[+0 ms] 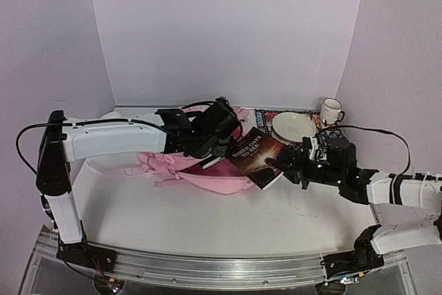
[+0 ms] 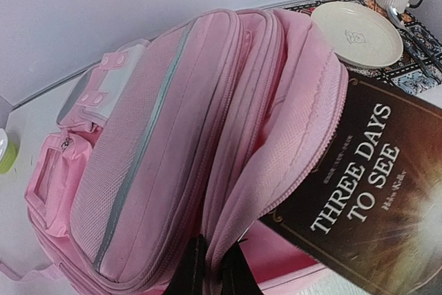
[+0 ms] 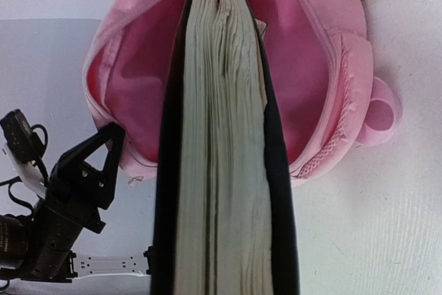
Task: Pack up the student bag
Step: Place the book in the largest pocket of the bag.
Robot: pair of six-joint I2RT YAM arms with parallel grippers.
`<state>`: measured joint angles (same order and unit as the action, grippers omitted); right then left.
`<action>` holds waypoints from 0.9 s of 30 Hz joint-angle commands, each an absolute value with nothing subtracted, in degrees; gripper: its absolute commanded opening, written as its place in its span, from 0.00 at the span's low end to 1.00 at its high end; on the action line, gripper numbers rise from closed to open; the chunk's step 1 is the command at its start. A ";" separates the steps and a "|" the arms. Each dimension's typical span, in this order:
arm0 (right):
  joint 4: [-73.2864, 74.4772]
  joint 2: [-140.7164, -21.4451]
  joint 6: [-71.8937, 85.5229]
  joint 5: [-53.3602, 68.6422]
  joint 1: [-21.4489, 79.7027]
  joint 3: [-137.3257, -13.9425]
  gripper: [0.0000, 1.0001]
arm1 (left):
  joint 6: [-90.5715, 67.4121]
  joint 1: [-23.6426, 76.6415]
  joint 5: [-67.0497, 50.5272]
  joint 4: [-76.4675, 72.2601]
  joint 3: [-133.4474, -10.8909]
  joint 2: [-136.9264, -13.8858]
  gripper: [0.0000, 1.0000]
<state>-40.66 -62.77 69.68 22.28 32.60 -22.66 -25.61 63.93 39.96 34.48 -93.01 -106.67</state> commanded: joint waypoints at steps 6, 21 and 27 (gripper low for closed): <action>-57.40 -74.87 70.81 20.46 37.62 -33.80 0.00 | -25.92 62.93 35.02 27.51 -91.60 -100.02 0.00; -59.04 -96.59 71.37 16.24 41.68 -50.85 0.00 | -20.43 64.98 26.55 20.98 -85.34 -94.36 0.00; -53.79 -107.51 68.28 12.71 43.37 -63.15 0.00 | -19.35 66.63 23.26 19.45 -81.83 -90.81 0.00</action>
<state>-51.25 -102.75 71.24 15.97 42.12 -53.45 -20.59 63.82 27.89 27.06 -82.52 -98.23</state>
